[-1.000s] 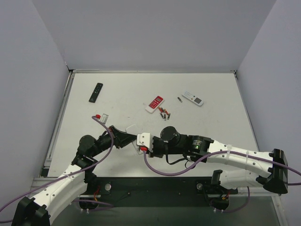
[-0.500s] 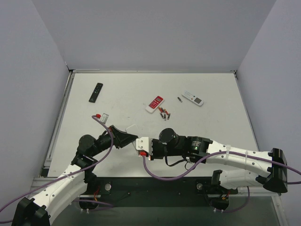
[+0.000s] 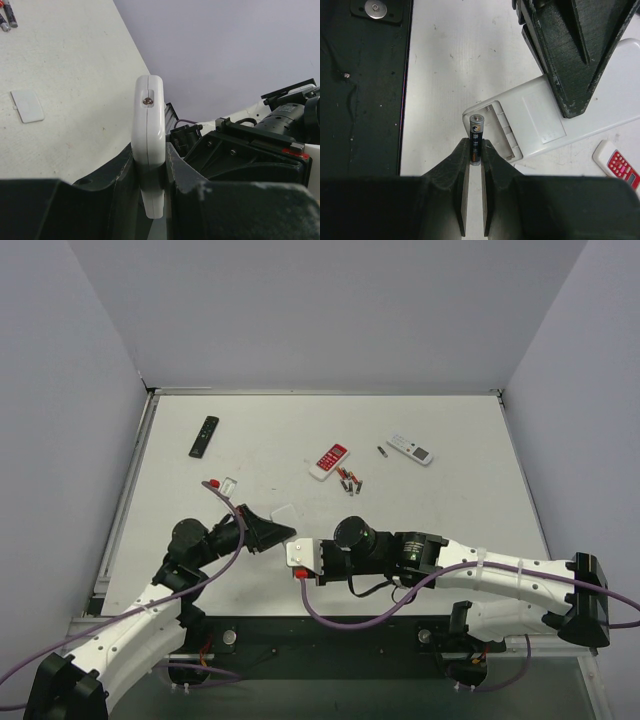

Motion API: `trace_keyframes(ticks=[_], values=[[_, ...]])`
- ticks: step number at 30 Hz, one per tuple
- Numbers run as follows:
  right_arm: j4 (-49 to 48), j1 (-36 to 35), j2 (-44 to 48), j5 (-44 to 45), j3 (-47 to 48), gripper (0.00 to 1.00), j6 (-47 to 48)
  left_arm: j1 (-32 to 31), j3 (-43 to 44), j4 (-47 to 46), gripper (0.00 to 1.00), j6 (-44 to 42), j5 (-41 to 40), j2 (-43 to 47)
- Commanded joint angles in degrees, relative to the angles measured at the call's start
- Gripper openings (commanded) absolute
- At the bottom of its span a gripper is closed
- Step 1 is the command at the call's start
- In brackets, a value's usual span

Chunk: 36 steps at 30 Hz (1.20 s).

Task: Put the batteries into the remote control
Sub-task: Load the battery into the remote control.

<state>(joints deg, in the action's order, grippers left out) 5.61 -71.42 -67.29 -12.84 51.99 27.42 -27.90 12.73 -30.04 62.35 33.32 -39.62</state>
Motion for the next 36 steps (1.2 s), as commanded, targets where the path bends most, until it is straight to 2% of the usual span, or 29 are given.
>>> trace_keyframes(ticks=[1,12,36], values=[[-0.3,-0.7,1.2,0.6,2.1,0.00,1.9,0.2,3.5,-0.5,0.00,-0.2,2.9,0.1],[1.2,-0.8,-0.7,1.1,4.3,0.00,4.2,0.2,4.6,2.5,0.00,-0.9,3.9,-0.4],[3.2,-1.0,-2.7,-1.4,3.8,0.00,6.6,0.2,5.2,1.6,0.00,0.1,3.9,-0.7]])
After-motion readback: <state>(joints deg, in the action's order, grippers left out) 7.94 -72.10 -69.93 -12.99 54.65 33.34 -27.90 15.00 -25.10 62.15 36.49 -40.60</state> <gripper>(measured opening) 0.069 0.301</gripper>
